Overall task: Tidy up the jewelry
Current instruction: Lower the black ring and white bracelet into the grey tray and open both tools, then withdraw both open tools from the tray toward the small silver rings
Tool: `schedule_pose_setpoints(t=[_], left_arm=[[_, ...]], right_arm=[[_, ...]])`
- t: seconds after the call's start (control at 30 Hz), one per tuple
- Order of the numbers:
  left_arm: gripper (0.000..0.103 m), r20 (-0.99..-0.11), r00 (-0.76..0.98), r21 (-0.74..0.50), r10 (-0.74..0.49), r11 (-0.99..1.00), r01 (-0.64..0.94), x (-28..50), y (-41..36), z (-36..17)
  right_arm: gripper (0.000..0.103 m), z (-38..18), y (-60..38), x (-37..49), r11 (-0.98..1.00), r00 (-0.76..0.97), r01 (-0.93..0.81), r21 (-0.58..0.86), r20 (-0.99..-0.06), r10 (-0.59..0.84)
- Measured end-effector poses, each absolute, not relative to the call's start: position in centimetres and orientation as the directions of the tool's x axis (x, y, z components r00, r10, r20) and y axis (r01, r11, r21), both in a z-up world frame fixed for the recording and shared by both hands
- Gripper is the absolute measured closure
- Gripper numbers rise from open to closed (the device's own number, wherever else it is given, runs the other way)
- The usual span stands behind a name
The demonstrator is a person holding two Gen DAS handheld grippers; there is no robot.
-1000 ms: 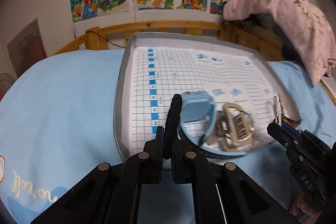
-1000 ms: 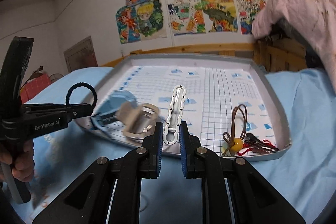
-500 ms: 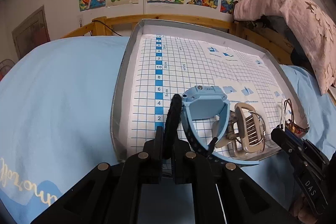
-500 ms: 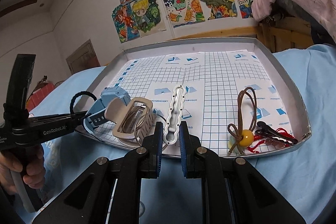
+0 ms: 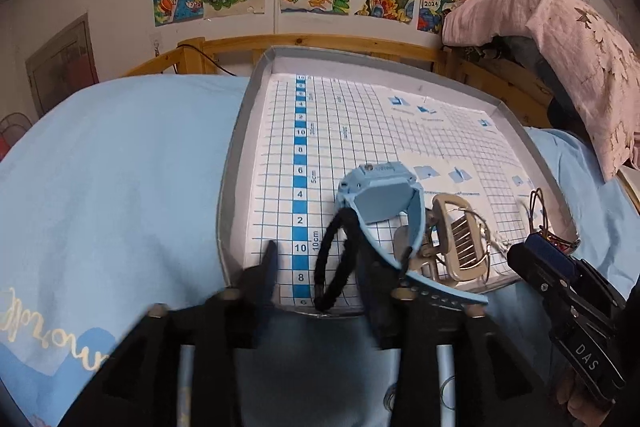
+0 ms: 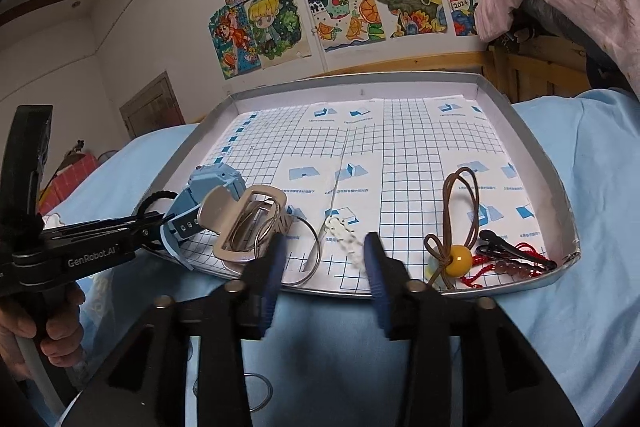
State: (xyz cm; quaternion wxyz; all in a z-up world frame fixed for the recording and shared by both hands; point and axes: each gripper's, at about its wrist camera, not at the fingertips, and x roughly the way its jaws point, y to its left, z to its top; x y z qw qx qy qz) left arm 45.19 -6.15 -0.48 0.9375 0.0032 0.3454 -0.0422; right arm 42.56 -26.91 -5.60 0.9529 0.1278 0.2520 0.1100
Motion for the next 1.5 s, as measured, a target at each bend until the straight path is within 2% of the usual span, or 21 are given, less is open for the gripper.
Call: schedule_pose_setpoints(t=[0.17,0.2,0.27,0.37,0.43,0.5,0.57,0.8,1.0,1.27,1.43,1.5], left_arm=[[0.021,-0.615,0.786,-0.026,-0.064,0.998,0.061,43.6,-5.9,1.1],[0.016,-0.609,0.791,-0.024,-0.056,0.998,0.052,43.2,-5.9,1.3],[0.012,-0.591,0.805,-0.023,-0.041,0.999,0.033,42.0,-5.5,2.2],[0.005,-0.559,0.828,-0.051,-0.036,0.999,0.009,39.8,-4.8,3.3],[0.002,-0.531,0.846,-0.073,-0.043,0.997,0.005,38.0,-4.3,4.0],[0.0,-0.501,0.864,-0.095,-0.055,0.995,0.008,36.1,-3.9,4.6],[0.0,-0.473,0.878,-0.128,-0.071,0.992,0.011,33.9,-3.4,4.8],[0.0,-0.372,0.924,-0.16,-0.089,0.987,0.03,25.5,-2.7,5.5],[0.0,-0.341,0.934,-0.165,-0.104,0.985,0.05,20.7,-2.2,5.4],[0.0,-0.317,0.945,-0.1,-0.077,0.994,0.048,14.4,-0.8,2.9],[0.0,-0.344,0.935,-0.121,-0.083,0.992,0.044,13.2,0.0,1.7],[0.0,-0.355,0.931,-0.084,-0.079,0.995,0.053,12.9,-0.3,1.2]], right_arm=[[0.064,-4.4,-27.4,41.3,0.949,0.866,-0.133,0.287,-0.432,0.252],[0.054,-4.0,-27.5,40.9,0.952,0.872,-0.127,0.28,-0.426,0.242],[0.041,-3.1,-27.7,39.9,0.956,0.886,-0.123,0.268,-0.405,0.228],[0.036,-1.5,-28.1,38.0,0.964,0.903,-0.11,0.242,-0.381,0.198],[0.025,0.0,-28.5,36.3,0.968,0.916,-0.11,0.227,-0.354,0.187],[0.007,1.5,-28.8,34.1,0.968,0.929,-0.145,0.203,-0.31,0.204],[0.002,2.6,-28.8,32.5,0.97,0.935,-0.172,0.171,-0.28,0.215],[0.002,4.8,-27.7,25.8,0.974,0.952,-0.202,0.105,-0.211,0.22],[0.002,4.1,-26.7,20.4,0.979,0.957,-0.174,0.106,-0.215,0.193],[0.002,2.5,-25.6,14.3,0.986,0.961,-0.143,0.086,-0.227,0.159],[0.002,1.5,-24.9,11.8,0.989,0.954,-0.128,0.077,-0.265,0.144],[0.002,1.1,-24.7,11.0,0.99,0.951,-0.125,0.066,-0.278,0.138]])
